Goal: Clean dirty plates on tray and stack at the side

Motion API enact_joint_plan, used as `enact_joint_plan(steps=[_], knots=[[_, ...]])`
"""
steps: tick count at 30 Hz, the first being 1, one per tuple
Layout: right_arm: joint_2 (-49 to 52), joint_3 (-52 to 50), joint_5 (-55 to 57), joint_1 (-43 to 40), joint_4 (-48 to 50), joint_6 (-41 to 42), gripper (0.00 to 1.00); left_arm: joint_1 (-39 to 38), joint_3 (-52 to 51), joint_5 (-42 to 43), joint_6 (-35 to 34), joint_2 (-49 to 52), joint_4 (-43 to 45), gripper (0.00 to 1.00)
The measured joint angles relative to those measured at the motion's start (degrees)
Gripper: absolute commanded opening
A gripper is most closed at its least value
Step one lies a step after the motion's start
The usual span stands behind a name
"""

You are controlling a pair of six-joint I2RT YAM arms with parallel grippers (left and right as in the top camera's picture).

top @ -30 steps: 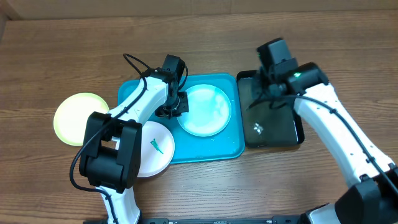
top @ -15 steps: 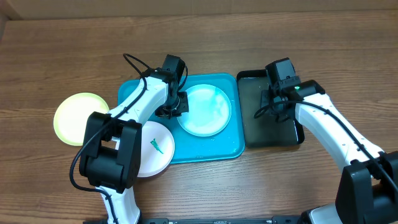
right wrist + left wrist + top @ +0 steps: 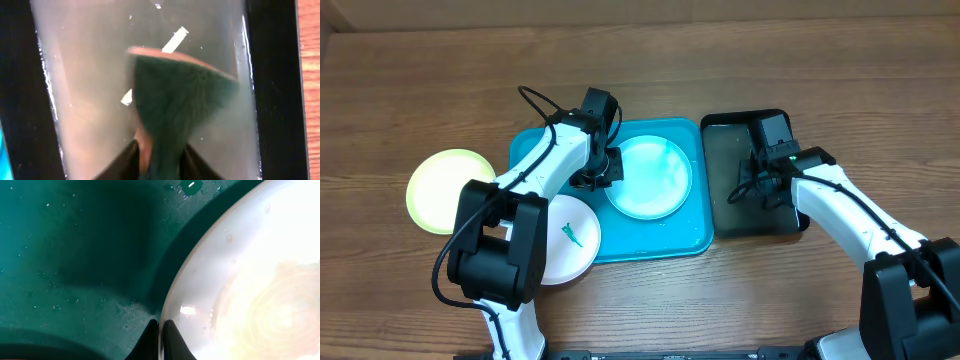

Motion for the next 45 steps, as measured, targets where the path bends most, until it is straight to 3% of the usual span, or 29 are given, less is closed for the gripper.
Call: enact_joint_plan(steps=[2,4,12,19,28,35,42,45], knots=[[0.0,0.0,0.0,0.0,0.1,-0.1,0.56,0.0,0.0,0.0,0.0,0.0,0.0,0.04],[0.0,0.0,-0.3,-0.1,-0.7,-0.4,0.64,0.0,0.0,0.0,0.0,0.0,0.0,0.04],[0.1,10.7,-3.8,-4.3,-13.3,-0.3,0.79,0.0,0.0,0.0,0.0,0.0,0.0,0.04],[0.1,19.7,-4.9,-12.5,-14.4,-0.4,1.00,0.0,0.0,0.0,0.0,0.0,0.0,0.04],[0.1,19.7,-4.8,-22.4,-15.8,0.3,1.00,0.0,0.0,0.0,0.0,0.0,0.0,0.07],[0.1,19.7,-5.0,-22.4,-15.7,0.3,1.00,0.0,-0.7,-0.6,0.0,0.0,0.2,0.15],[0.1,19.7,-5.0,-22.4,-15.7,0.3,1.00,0.0,-0.9,-0.8,0.0,0.0,0.3,0.15],[0.1,19.7,-5.0,-22.4,-15.7,0.3,1.00,0.0,-1.8,-0.8,-0.1,0.0,1.1,0.08]])
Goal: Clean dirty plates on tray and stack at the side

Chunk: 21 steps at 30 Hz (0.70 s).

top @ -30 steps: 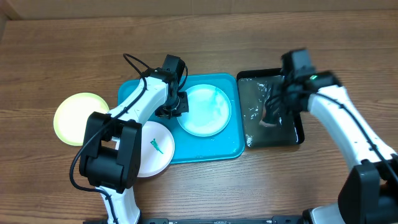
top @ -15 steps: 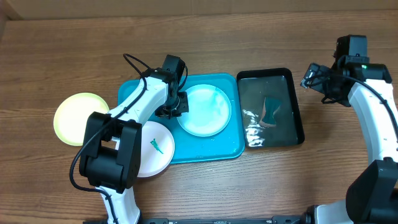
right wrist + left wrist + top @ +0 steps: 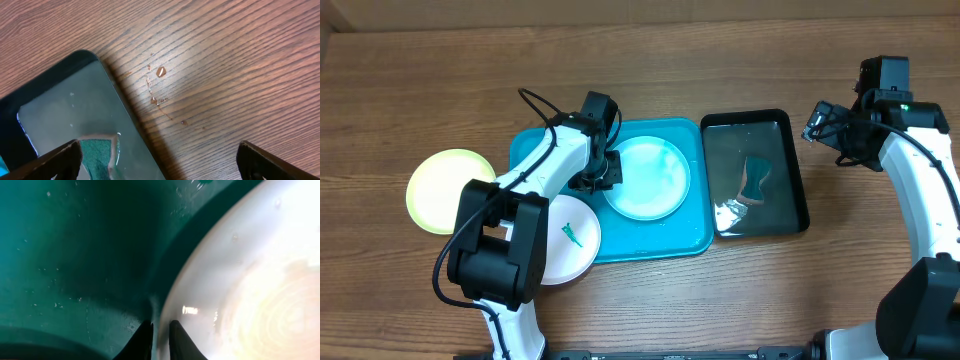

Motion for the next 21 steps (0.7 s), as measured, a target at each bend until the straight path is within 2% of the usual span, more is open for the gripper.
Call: enact_joint_plan(steps=[2,11,15,21], knots=[[0.0,0.0,0.0,0.0,0.0,0.0,1.00,0.0,-0.4,0.2,-0.4,-0.2,0.4,0.04],[0.0,0.0,0.0,0.0,0.0,0.0,1.00,0.2,-0.7,0.5,-0.4,-0.9,0.3,0.04],[0.0,0.0,0.0,0.0,0.0,0.0,1.00,0.7,2.1,0.6,1.0,-0.9,-7.8,0.04],[0.0,0.0,0.0,0.0,0.0,0.0,1.00,2.3,16.8,0.4,3.6,-0.9,-20.7,0.04]])
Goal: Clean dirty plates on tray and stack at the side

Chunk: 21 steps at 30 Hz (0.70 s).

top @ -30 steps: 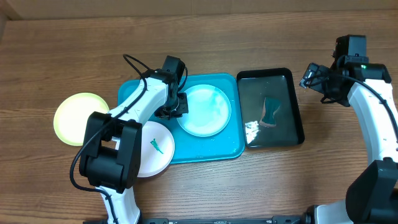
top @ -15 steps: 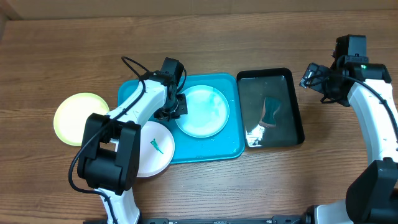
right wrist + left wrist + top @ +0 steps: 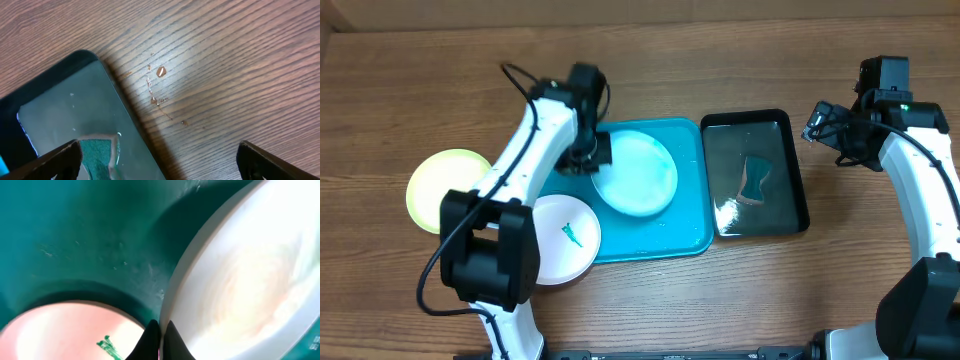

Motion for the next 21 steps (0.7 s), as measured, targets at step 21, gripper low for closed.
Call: enact_joint_plan(steps=[21], knots=[[0.0,0.0,0.0,0.0,0.0,0.0,1.00,0.6,8.8,6.4,1.8,0.0,-23.5,0.04]])
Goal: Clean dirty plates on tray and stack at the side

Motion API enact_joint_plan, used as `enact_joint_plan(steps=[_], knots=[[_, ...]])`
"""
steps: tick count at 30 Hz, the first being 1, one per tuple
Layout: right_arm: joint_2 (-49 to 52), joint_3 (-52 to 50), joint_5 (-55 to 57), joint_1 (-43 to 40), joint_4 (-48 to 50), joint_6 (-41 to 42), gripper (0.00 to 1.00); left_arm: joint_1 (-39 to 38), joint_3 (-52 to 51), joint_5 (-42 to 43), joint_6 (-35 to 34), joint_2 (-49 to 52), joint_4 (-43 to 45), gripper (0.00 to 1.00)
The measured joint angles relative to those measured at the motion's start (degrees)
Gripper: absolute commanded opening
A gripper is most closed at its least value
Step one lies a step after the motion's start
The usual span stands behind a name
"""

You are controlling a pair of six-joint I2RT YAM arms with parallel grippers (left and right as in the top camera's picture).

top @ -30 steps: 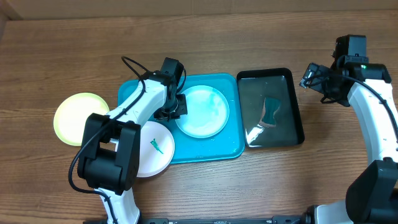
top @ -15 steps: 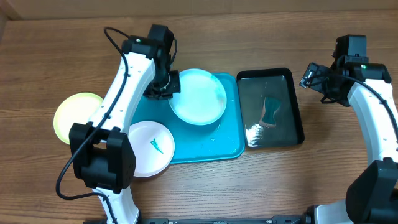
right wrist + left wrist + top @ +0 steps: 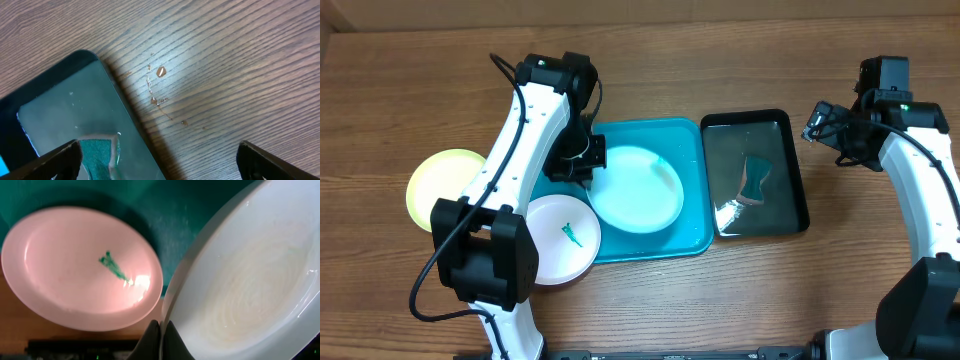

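Observation:
My left gripper [image 3: 582, 160] is shut on the left rim of a pale, wet plate [image 3: 640, 190] and holds it above the blue tray [image 3: 685, 135]. The left wrist view shows the gripper [image 3: 161, 330] pinching that plate [image 3: 250, 280]. Below it lies a pinkish-white plate [image 3: 75, 275] with a green smear [image 3: 115, 267]. That smeared plate [image 3: 555, 245] rests at the tray's front left corner. My right gripper [image 3: 830, 135] hangs open and empty over the table, right of the black basin [image 3: 800, 170]. A green sponge [image 3: 754, 178] lies in the basin's water.
A yellow-green plate [image 3: 440, 190] sits on the wood left of the tray. In the right wrist view, water drops [image 3: 160, 72] mark the table beside the basin [image 3: 60, 110], and the sponge [image 3: 97, 152] shows at the bottom edge.
My left gripper has risen with the pale plate and shifted toward the table's front. The smeared plate now shows whole beneath it. The right arm has not moved.
At first my right gripper was shut on the sponge in the basin while the left held the pale plate's rim on the tray. Then the sponge lay loose in the basin, the right gripper open off to the right. The left then had the plate lifted, now higher.

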Motion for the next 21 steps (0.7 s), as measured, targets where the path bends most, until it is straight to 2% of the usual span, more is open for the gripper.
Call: enact_joint_plan(steps=[4,12,21], knots=[[0.0,0.0,0.0,0.0,0.0,0.0,1.00,0.0,0.0,0.5,0.3,0.0,-4.2,0.04],[0.0,0.0,0.0,0.0,0.0,0.0,1.00,-0.1,0.0,5.4,3.2,0.0,-4.8,0.04],[0.0,0.0,0.0,0.0,0.0,0.0,1.00,-3.1,0.0,10.3,3.5,0.0,1.2,0.04]])
